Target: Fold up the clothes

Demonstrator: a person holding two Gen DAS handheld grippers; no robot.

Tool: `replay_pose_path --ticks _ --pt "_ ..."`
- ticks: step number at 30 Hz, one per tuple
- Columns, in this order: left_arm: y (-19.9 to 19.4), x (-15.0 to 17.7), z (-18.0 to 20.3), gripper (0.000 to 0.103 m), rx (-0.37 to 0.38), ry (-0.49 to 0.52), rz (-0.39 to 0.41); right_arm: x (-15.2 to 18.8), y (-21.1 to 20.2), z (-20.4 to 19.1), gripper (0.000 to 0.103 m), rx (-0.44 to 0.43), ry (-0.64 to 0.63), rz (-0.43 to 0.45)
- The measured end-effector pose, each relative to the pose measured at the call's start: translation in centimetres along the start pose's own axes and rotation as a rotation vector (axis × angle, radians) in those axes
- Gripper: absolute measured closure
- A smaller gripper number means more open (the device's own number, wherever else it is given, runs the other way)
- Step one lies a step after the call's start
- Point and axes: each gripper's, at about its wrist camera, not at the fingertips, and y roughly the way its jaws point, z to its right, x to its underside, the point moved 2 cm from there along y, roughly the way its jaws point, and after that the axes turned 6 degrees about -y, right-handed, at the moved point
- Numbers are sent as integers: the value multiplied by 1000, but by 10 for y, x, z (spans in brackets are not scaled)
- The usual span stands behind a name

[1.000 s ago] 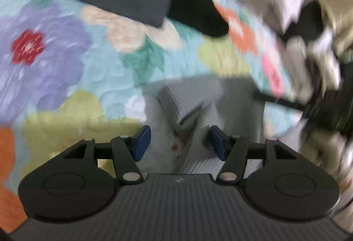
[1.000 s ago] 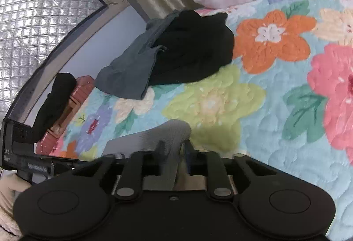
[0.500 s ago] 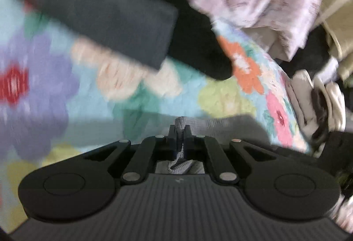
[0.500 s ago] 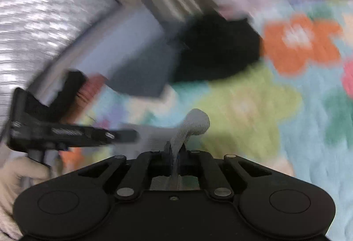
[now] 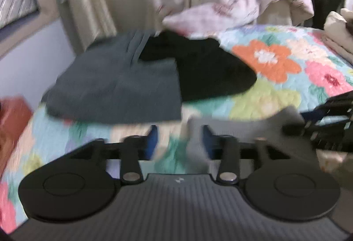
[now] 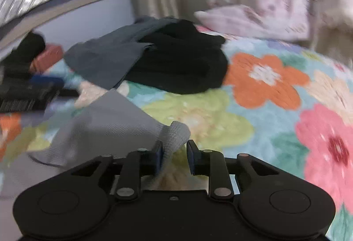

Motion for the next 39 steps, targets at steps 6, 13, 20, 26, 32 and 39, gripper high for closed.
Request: replay_pose_path --ticks 6,13,20,26,32,39 --pt "-70 72 -38 33 -184 69 -28 23 -76 3 53 -75 72 44" --pt "-160 149 -81 29 -464 235 -96 100 -176 -23 52 -94 22 19" --pt "-279 170 -118 23 -547 233 -77 136 -285 -70 40 70 -151 180" --pt "-376 164 -141 15 -655 373 -4 146 -344 -97 35 -107 -103 263" --pt "-470 146 -172 14 -775 510 -1 151 -395 -108 34 -304 -44 262" --pt "-574 92 -199 13 -872 602 -18 183 -409 -122 35 -359 -172 117"
